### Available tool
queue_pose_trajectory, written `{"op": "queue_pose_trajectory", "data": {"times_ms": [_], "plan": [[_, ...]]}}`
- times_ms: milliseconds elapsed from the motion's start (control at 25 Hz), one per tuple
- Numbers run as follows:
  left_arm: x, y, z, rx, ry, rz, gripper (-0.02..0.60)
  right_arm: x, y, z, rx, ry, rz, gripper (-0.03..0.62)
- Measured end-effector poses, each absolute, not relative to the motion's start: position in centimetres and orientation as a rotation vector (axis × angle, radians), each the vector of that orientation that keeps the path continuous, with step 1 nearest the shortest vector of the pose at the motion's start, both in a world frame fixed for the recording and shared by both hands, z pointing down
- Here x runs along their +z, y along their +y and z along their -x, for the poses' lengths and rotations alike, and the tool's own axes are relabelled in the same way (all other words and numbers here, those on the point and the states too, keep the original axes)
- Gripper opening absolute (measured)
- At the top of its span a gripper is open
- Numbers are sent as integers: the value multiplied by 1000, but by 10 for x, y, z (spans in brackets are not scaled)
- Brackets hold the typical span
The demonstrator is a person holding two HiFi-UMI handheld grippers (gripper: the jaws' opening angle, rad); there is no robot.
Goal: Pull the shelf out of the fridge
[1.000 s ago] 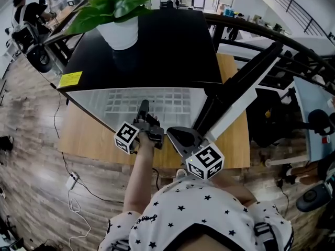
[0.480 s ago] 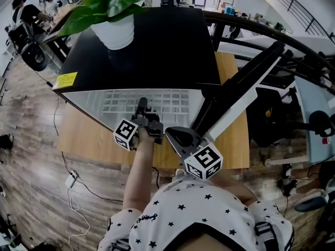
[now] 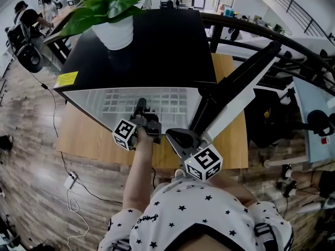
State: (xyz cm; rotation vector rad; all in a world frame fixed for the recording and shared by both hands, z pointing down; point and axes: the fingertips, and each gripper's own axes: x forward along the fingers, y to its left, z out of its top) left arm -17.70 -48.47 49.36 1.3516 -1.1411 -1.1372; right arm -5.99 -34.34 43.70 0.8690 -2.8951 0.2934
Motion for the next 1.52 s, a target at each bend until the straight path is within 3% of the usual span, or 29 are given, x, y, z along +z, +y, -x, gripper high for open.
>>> {"op": "queue_pose_trajectory", "data": {"times_ms": [1520], "plan": [[493,-430,176,-1142,-1121,-1344,31,439,-277,47,350,-2864,-1100,23]]}}
